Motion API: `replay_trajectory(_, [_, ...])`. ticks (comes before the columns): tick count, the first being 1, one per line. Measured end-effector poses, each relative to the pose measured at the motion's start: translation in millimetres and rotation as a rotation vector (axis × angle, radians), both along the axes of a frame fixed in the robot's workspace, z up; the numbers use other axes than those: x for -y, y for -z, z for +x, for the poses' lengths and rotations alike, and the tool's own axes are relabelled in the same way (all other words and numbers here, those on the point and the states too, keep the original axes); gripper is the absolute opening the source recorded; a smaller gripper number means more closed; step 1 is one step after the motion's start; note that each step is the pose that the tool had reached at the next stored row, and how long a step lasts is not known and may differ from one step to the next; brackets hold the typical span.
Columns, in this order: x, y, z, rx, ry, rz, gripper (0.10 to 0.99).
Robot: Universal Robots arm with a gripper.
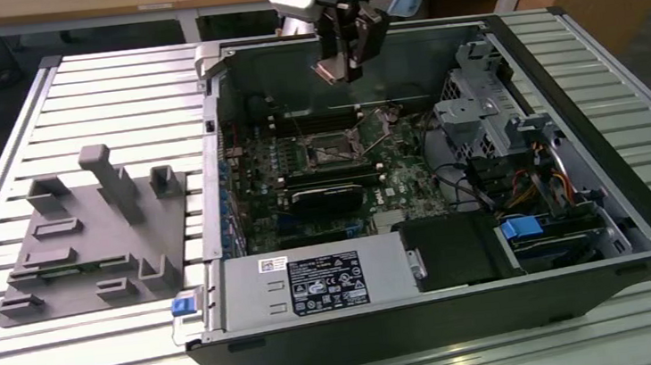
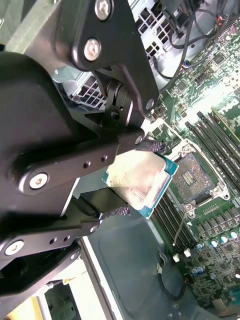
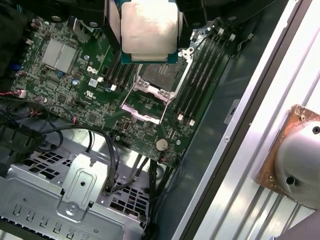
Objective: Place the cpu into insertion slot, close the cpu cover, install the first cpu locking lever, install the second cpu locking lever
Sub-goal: 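Place the cpu into insertion slot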
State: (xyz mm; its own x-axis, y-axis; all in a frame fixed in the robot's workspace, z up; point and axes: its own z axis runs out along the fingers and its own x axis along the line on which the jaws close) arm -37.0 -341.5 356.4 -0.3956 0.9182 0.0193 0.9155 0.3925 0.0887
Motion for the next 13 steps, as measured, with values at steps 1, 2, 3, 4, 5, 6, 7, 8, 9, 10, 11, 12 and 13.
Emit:
replay_trajectory(1, [0.0,0.1,0.0,0.0001,0.007,0.000,0.541])
replay_trajectory(2, [0.0,0.1,0.0,0.0000,0.015,0.000,0.541])
replay_trajectory(3, [0.0,0.2,0.0,0.0000,0.023,0.000,0.541])
replay_trajectory(4, [0.0,0.2,0.0,0.0000,0.030,0.000,0.541])
replay_trajectory(5, [0.0,0.3,0.0,0.0000,0.036,0.000,0.541])
replay_trajectory(6, [0.0,0.3,0.0,0.0000,0.043,0.000,0.541])
replay_trajectory(7, [0.0,0.3,0.0,0.0000,0.050,0.000,0.541])
replay_trajectory(8, [0.0,0.4,0.0,0.0000,0.057,0.000,0.541])
replay_trajectory(9, [0.0,0.5,0.0,0.0001,0.065,0.000,0.541])
replay_trajectory(10, [0.0,0.5,0.0,0.0000,0.073,0.000,0.541])
replay_trajectory(11, [0.0,0.6,0.0,0.0000,0.080,0.000,0.541])
replay_trajectory(12, [0.0,0.6,0.0,0.0000,0.087,0.000,0.541])
replay_trajectory(13, [0.0,0.7,0.0,0.0000,0.094,0.000,0.541])
